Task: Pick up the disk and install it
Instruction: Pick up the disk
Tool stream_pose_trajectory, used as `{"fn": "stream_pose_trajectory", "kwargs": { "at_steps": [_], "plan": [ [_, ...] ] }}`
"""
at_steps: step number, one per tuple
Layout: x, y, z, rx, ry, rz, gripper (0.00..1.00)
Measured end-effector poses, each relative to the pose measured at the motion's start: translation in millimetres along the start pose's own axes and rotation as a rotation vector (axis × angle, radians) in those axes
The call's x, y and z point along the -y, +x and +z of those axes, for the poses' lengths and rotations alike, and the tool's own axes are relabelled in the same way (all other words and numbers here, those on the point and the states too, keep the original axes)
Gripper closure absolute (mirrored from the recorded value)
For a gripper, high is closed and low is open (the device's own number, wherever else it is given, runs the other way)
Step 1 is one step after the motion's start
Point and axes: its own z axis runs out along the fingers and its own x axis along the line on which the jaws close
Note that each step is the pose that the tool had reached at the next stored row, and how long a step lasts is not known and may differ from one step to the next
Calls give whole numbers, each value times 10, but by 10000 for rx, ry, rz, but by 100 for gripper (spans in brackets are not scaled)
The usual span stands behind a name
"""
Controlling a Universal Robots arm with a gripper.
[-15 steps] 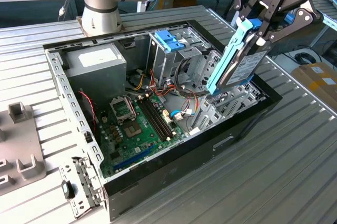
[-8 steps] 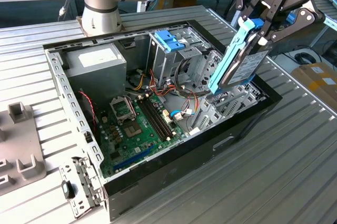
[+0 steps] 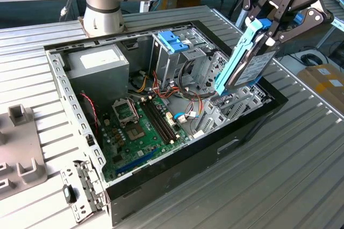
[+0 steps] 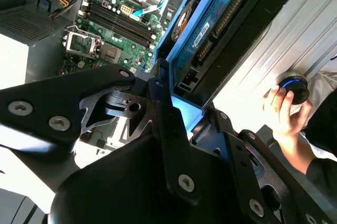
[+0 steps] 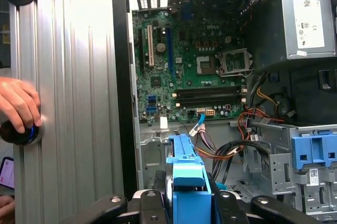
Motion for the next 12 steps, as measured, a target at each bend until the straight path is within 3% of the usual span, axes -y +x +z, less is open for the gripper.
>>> {"fn": "stream_pose_trajectory", "kwargs": {
  "at_steps": [12],
  "plan": [
    [121, -6, 4, -20, 1, 1, 63]
  ]
}}
